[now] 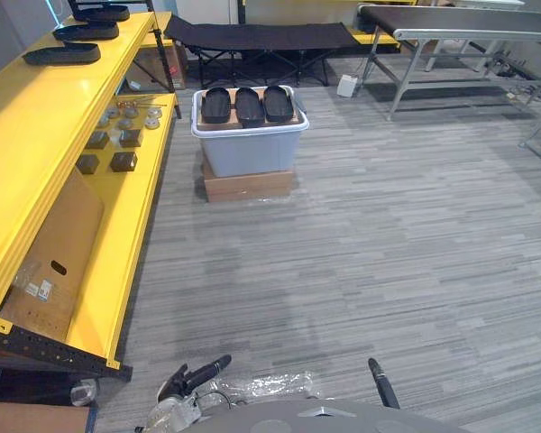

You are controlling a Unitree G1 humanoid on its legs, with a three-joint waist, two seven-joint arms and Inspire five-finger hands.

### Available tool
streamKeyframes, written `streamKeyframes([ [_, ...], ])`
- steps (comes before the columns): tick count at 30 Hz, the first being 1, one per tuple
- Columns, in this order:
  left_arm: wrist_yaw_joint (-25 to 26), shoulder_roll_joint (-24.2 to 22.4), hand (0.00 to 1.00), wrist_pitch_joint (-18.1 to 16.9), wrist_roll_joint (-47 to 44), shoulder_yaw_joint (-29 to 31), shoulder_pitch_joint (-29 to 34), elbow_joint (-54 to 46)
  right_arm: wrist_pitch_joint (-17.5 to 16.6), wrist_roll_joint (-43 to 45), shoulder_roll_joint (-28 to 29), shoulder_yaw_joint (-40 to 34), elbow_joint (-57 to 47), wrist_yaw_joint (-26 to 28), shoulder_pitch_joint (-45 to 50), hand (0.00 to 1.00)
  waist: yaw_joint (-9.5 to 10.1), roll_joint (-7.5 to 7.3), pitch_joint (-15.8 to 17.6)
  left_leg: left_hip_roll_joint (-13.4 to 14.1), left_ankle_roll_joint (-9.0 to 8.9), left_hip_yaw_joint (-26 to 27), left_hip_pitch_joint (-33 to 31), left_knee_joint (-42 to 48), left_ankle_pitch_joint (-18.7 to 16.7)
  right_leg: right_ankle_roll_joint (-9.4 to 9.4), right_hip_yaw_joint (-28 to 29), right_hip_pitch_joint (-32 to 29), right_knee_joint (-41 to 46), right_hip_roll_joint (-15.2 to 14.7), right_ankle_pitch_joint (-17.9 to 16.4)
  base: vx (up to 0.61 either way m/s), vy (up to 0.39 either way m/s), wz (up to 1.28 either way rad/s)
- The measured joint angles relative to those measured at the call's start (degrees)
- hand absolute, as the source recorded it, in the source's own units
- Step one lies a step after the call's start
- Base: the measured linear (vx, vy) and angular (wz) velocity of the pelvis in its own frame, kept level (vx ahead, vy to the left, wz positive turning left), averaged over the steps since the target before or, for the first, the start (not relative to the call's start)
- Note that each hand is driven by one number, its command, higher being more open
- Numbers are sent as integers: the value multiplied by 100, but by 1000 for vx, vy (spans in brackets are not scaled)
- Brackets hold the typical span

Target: Walk over and take three plastic housings, then place them on the shelf

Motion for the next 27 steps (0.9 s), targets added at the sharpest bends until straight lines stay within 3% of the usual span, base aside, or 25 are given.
streamKeyframes([
  [8, -356, 46, 100, 51, 45, -3, -18, 1, -86, -43, -76, 281, 9, 16, -96, 100, 39, -17, 6, -37, 7, 67, 22, -1, 2, 24, 66, -5, 0, -44, 6, -39, 17, -4],
  [12, -733, 123, 100, 290, 40, -34, -56, 8, 5, -275, -125, 428, -1, -9, -128, 100, 43, -14, 6, -24, -24, 199, 26, -1, -31, 34, 200, -75, 8, -29, 14, -40, 10, -16],
  [22, -174, 124, 100, 391, 18, -124, -194, 192, 539, -671, -208, 389, -12, -36, -168, 100, 45, 0, 8, -32, -15, 253, 127, 0, -57, 33, 261, 26, 3, -29, 20, -4, 2, -3],
  [27, -167, 135, 100, 553, 42, -146, -275, 323, 636, -649, -247, 276, 18, -13, -202, 100, 49, 27, 21, -32, -13, 240, 155, 0, -54, 33, 249, 49, 3, -28, 20, -21, -6, 1],
])
